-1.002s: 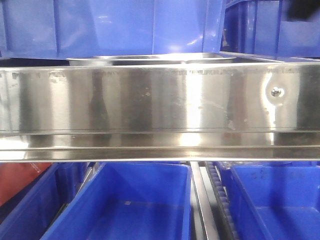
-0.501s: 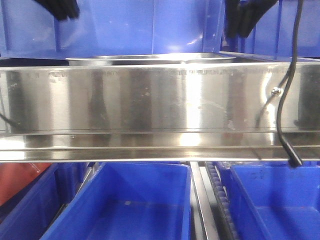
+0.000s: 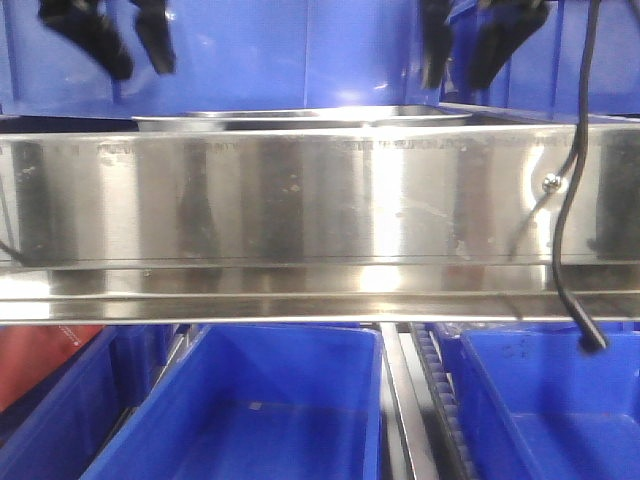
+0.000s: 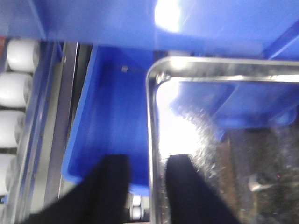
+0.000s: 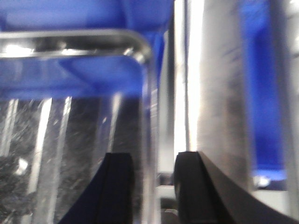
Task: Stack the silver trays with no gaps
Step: 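Grip the silver tray's side rims with both grippers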
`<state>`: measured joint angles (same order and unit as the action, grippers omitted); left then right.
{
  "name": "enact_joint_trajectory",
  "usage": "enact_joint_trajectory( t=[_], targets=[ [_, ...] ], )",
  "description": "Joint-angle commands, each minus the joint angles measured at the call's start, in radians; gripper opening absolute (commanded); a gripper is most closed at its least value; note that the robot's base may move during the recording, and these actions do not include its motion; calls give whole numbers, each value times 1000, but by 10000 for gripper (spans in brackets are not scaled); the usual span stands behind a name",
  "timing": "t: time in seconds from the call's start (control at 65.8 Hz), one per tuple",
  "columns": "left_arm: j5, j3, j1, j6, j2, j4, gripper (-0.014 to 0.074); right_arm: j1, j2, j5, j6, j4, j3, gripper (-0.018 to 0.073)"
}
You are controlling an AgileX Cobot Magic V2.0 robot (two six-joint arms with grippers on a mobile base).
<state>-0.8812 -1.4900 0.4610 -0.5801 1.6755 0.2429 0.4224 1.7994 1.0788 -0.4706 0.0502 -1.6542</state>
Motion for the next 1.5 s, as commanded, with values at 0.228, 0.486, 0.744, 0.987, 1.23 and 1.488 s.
enact_joint_trajectory(
  t=[0.228, 0.486, 0.744, 0.987, 1.23, 1.488],
  targets=[
    [6, -5, 6, -9, 25, -2, 274, 4, 31, -41, 1, -23, -10, 151],
    [7, -5, 6, -9, 36, -2, 274, 4, 34, -48, 1, -23, -10, 151],
    [14, -5, 6, -9, 35, -2, 274, 4, 54, -47, 1, -23, -10, 151],
    [14, -5, 6, -9, 37, -2, 274, 4, 71, -40, 1, -23, -10, 151],
    [17, 28, 6, -9, 39, -9, 274, 4, 81, -31, 1, -23, -10, 151],
    [37, 60, 6, -9, 39, -11, 274, 4, 81, -32, 1, -23, -10, 151]
  ],
)
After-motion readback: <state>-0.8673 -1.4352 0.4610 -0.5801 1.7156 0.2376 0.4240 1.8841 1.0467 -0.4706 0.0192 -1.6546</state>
